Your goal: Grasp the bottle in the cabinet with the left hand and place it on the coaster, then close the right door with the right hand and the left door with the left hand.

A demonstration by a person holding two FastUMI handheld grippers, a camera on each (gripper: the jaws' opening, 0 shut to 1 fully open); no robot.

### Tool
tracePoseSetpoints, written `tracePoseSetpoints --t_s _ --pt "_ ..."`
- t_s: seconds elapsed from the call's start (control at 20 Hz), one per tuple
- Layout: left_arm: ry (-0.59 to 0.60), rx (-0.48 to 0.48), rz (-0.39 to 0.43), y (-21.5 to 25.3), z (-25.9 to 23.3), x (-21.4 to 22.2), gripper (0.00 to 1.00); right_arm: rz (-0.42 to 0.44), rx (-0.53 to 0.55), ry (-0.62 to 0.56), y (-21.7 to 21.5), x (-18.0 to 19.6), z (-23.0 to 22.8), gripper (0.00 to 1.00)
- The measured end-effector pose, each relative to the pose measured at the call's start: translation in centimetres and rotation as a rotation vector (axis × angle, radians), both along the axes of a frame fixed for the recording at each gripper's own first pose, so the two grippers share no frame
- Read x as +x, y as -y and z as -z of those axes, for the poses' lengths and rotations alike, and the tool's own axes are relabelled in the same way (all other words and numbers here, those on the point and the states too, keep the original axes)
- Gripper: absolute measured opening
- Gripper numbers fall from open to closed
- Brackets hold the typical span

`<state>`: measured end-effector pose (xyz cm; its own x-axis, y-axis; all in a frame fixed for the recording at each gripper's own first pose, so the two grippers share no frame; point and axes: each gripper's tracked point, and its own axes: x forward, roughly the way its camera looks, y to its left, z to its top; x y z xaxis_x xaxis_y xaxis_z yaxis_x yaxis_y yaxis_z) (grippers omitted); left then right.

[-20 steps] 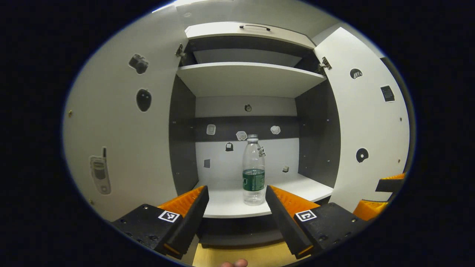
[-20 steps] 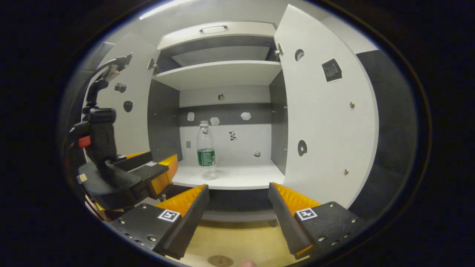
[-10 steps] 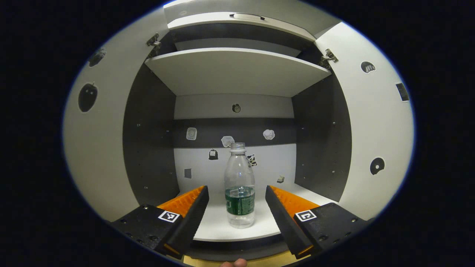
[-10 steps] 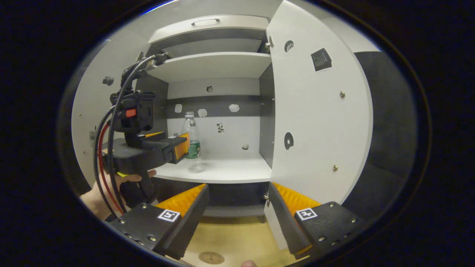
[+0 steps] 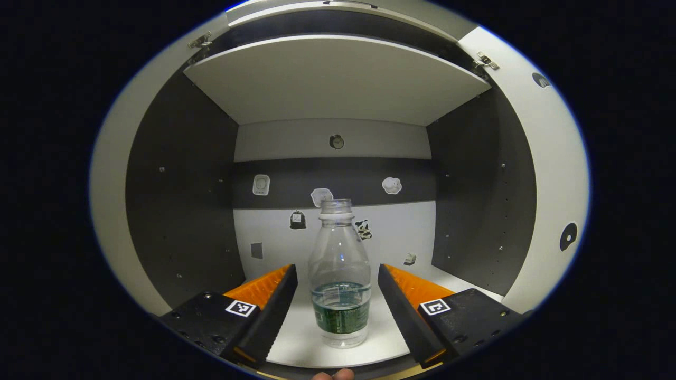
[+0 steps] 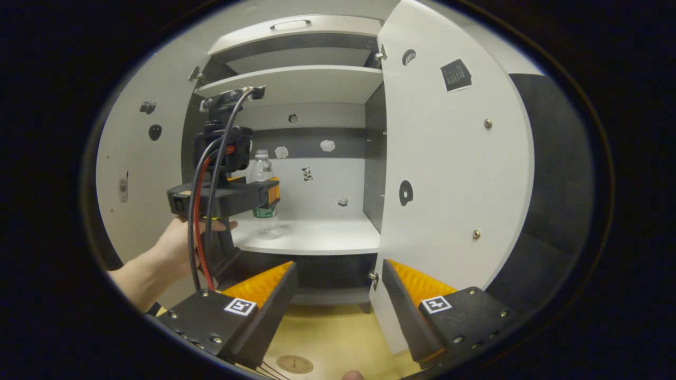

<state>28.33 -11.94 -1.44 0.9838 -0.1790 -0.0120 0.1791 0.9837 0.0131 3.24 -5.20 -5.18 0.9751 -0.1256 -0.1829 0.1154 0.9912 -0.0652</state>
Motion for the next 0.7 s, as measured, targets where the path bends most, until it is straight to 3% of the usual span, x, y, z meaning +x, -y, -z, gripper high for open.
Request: tracePoseSetpoints --t_s 0.25,0.35,0.7 --pt "-0.031 -0.012 0.001 0.2 1.1 1.6 0.97 -0.016 -0.016 -0.029 -0.4 -0.1 0.7 0.98" --pt "-0.026 -0.001 -0.006 -0.2 1.0 1.8 0.81 -0.016 -0.014 -0.037 -0.3 -0.1 1.0 0.98" --pt "0.014 -0.013 0.007 -0.4 -1.8 -2.0 0.80 -0.035 0.017 -0.034 -0.4 -1.2 1.3 0.98"
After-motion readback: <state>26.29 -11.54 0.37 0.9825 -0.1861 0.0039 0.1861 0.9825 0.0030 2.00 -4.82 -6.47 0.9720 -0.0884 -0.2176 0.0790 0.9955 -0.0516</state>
